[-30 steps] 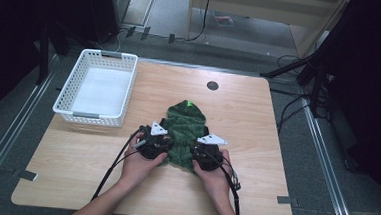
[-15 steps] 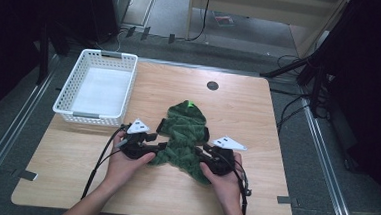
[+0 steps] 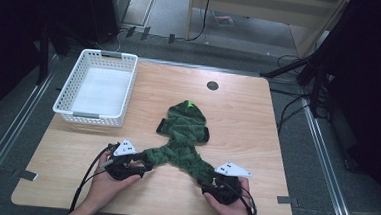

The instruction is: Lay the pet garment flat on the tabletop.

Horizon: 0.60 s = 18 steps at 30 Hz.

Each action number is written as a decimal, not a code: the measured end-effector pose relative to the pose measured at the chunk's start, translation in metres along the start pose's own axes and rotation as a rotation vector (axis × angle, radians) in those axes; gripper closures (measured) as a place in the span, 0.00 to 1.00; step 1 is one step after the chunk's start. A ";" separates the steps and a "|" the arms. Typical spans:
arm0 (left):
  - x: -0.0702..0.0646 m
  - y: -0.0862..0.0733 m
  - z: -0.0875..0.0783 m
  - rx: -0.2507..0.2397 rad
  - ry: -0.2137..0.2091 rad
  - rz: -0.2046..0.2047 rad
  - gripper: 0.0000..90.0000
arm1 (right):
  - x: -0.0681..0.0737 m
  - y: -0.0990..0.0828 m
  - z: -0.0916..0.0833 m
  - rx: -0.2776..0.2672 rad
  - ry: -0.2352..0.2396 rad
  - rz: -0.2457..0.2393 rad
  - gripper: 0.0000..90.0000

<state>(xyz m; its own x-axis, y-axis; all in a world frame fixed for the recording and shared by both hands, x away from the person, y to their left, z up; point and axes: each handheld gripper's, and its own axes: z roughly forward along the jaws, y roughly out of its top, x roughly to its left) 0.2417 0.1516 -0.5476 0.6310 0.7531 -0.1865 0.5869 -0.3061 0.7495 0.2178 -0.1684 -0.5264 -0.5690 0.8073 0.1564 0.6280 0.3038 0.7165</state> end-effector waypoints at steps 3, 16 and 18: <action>-0.005 0.000 0.002 0.003 0.045 0.027 0.58 | 0.001 -0.004 0.009 0.021 -0.036 -0.034 0.63; -0.011 -0.002 0.002 0.035 -0.092 0.053 0.94 | -0.021 0.002 0.018 -0.013 -0.138 0.008 0.93; -0.011 -0.002 0.002 0.039 -0.106 0.059 0.94 | -0.024 0.002 0.018 -0.017 -0.133 0.021 0.93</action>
<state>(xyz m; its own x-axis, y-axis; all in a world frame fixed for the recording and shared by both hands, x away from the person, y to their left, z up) 0.2341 0.1427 -0.5480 0.7140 0.6678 -0.2101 0.5649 -0.3724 0.7364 0.2423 -0.1780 -0.5409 -0.4800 0.8736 0.0805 0.6292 0.2789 0.7254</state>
